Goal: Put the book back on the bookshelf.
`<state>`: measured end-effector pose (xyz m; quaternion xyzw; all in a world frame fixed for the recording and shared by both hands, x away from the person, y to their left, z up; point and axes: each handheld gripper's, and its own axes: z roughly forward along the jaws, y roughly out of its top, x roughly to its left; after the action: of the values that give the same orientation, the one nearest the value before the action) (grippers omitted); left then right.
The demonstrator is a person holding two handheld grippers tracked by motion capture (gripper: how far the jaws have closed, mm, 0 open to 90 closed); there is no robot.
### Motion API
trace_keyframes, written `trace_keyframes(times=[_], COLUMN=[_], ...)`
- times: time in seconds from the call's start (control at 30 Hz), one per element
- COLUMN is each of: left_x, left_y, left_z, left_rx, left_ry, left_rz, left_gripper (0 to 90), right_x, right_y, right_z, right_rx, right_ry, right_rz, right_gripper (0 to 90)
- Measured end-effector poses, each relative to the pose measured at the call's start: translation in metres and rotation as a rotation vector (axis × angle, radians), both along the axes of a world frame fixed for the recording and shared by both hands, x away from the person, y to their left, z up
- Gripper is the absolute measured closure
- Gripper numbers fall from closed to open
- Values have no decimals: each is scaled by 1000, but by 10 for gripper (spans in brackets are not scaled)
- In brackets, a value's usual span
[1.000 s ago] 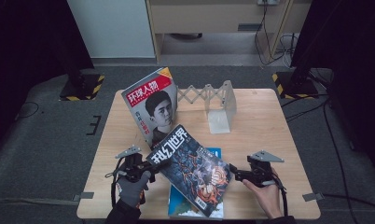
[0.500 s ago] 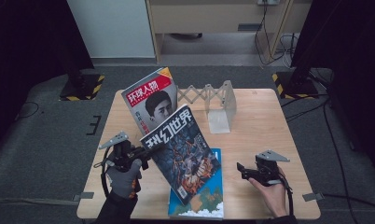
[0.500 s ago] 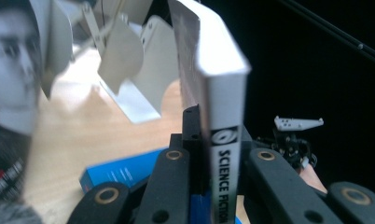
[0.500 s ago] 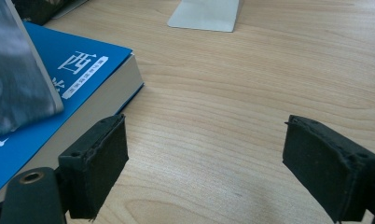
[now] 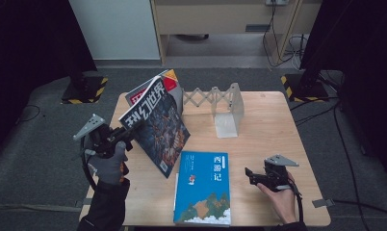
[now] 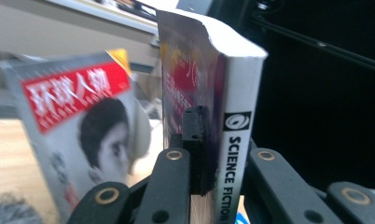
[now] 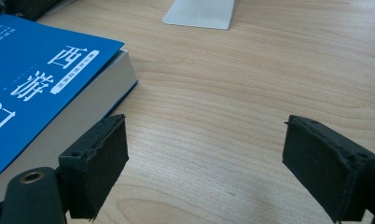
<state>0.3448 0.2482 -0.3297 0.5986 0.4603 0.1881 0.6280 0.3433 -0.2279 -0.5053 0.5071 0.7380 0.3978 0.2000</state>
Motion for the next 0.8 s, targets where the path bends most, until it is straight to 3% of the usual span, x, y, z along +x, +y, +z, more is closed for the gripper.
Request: trace_keyframes(times=[0.13, 0.2, 0.37, 0.63, 0.8], left_x=[13, 19, 34, 44, 53], left_y=[-1, -1, -6, -23, -28], left_z=[5, 6, 3, -13, -22], left_rx=[54, 55, 40, 100, 118], left_ry=[-19, -26, -18, 14, 9], left_rz=[58, 72, 65, 64, 80], left_gripper=[823, 823, 823, 823, 822], right_x=[0, 1, 1, 2, 2], right_y=[1, 1, 1, 0, 2], right_z=[-1, -1, -2, -2, -2], right_rx=[-7, -7, -8, -12, -17], right_ry=[-1, 3, 5, 3, 2], right_rz=[1, 0, 1, 2, 6], right_gripper=[146, 146, 147, 150, 151])
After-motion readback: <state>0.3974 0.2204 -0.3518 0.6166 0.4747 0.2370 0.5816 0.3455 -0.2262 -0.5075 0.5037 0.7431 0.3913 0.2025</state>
